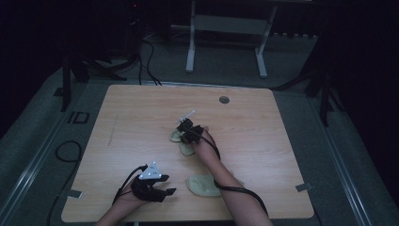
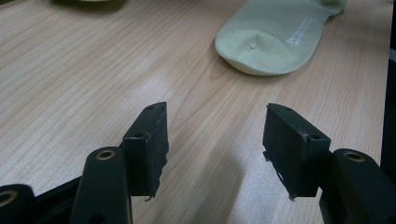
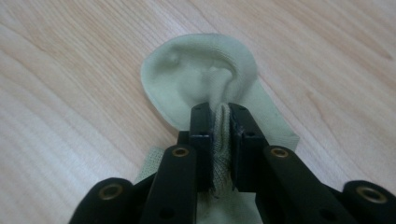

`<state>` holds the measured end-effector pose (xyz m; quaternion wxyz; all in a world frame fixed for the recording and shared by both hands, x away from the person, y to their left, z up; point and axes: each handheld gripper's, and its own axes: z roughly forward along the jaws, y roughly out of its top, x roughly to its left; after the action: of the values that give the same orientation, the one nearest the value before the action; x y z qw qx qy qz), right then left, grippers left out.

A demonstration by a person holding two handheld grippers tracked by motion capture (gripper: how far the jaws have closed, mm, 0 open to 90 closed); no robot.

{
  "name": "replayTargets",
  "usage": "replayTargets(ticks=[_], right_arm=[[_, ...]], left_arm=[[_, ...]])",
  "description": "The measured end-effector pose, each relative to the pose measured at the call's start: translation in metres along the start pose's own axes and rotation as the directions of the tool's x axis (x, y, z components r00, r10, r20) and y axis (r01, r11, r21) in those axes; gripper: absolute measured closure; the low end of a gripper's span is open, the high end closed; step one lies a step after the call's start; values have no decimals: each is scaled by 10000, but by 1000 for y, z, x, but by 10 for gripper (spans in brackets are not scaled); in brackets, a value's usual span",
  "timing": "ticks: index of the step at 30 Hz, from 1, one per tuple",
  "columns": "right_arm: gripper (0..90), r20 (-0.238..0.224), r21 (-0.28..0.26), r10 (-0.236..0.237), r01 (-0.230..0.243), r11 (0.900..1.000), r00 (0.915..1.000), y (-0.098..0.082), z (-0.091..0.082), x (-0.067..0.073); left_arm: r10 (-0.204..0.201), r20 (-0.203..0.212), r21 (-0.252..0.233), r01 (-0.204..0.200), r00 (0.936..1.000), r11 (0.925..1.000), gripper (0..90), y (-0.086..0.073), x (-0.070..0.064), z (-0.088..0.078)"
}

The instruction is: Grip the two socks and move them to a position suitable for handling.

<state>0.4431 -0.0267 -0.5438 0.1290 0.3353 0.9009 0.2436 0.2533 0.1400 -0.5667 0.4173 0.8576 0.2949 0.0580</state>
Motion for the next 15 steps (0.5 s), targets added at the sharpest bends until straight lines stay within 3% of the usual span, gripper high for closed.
replayTargets(ticks=[3,5,15], right_arm=[[825,-228,135,98,-95,9999,9997,0,-4,-2],[828,-353,91,67,-64,9999,9994,-3,-18,-8],[831,106,-207,-636,638,9978,9979,-17,-82,-27]], left_arm=[[-48,3,-13,48,10000,10000,402,0,0,0],[-53,-44,-24,53,10000,10000,402,0,1,0],[-141,-55,-29,141,9999,9999,402,1,1,1]])
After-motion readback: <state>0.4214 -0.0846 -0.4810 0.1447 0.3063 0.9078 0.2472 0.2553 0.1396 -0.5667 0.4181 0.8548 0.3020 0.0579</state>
